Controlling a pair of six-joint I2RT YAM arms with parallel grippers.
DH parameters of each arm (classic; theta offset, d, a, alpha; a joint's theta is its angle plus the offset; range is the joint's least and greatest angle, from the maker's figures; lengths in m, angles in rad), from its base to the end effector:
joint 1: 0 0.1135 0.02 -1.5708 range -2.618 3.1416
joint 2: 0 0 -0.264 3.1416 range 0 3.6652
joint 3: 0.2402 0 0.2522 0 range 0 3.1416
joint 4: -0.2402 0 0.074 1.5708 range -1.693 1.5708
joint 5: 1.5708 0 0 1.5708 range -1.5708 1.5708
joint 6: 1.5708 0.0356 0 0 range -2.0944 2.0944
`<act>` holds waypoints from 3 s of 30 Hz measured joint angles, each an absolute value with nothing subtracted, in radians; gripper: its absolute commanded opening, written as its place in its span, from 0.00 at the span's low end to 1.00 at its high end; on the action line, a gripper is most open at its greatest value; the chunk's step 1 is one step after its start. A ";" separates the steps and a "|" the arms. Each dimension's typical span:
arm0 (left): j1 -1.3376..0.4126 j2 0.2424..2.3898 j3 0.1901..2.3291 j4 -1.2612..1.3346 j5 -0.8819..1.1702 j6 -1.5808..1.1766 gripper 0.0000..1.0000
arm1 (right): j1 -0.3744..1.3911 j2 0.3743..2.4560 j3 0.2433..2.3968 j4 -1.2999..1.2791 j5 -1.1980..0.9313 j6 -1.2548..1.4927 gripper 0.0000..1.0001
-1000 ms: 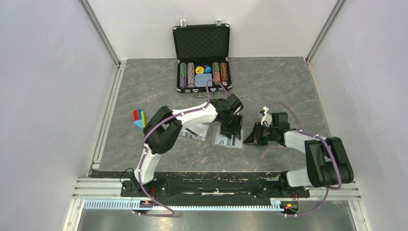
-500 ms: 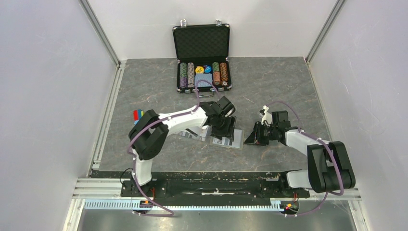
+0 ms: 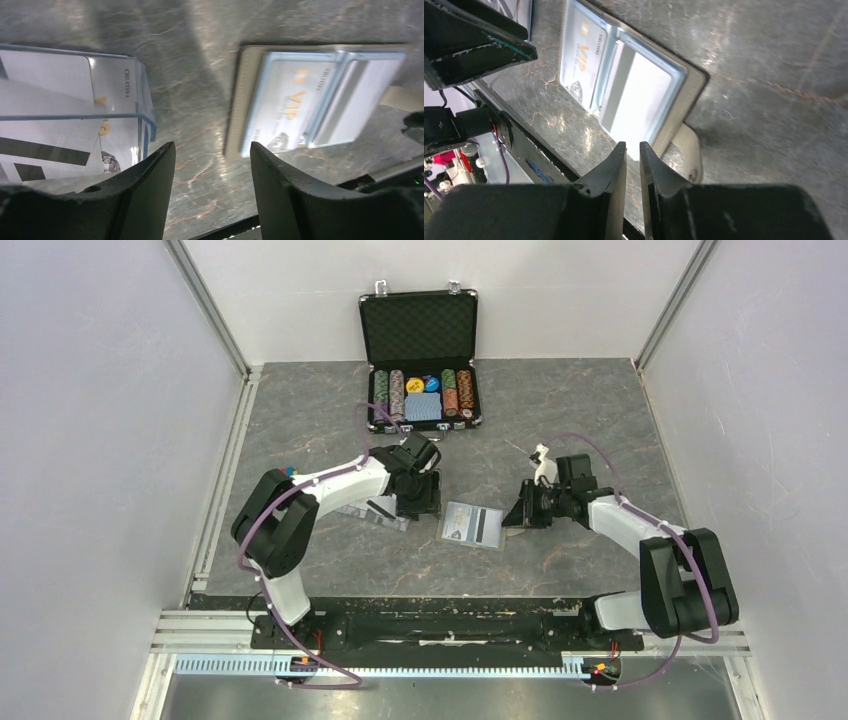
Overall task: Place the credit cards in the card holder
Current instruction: Insert the credit card into the card holder.
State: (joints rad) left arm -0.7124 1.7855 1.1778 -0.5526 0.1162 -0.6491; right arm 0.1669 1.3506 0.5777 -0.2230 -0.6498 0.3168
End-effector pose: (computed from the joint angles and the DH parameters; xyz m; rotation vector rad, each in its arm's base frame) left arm 0.2662 -0.2353 0.1806 0.1248 2.8496 -0.5026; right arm 0.2284 0.0603 0.1572 -0.0624 2.5694 1.0175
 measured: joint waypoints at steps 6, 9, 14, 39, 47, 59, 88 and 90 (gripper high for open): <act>-0.680 1.770 1.169 -0.591 0.081 -0.649 0.62 | 0.257 1.416 0.626 -0.214 -0.650 0.327 0.08; -0.681 1.768 1.168 -0.561 0.121 -0.650 0.58 | 0.299 1.452 0.635 -0.187 -0.656 0.349 0.05; -0.695 1.770 1.166 -0.467 0.218 -0.662 0.56 | 0.342 1.517 0.653 -0.136 -0.667 0.386 0.04; -0.782 1.924 1.289 -0.469 0.228 -0.660 0.30 | 0.371 1.666 0.664 -0.016 -0.701 0.445 0.03; -0.794 1.924 1.335 -0.532 0.185 -0.642 0.29 | 0.370 1.666 0.664 -0.018 -0.701 0.445 0.04; -0.793 1.893 1.335 -0.487 0.221 -0.643 0.29 | 0.368 1.666 0.664 -0.031 -0.703 0.445 0.04; -0.855 1.923 1.342 -0.305 0.399 -0.702 0.33 | 0.362 1.514 0.828 -0.411 -0.487 0.326 0.10; -0.859 1.938 1.343 -0.302 0.403 -0.704 0.36 | 0.355 1.503 0.835 -0.440 -0.463 0.310 0.10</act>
State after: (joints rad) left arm -0.8593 1.9381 1.3430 -0.3019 0.4030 -0.7036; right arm 0.3553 1.5028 0.8349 -0.4404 -0.4629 0.3099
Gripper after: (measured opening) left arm 0.329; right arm 0.092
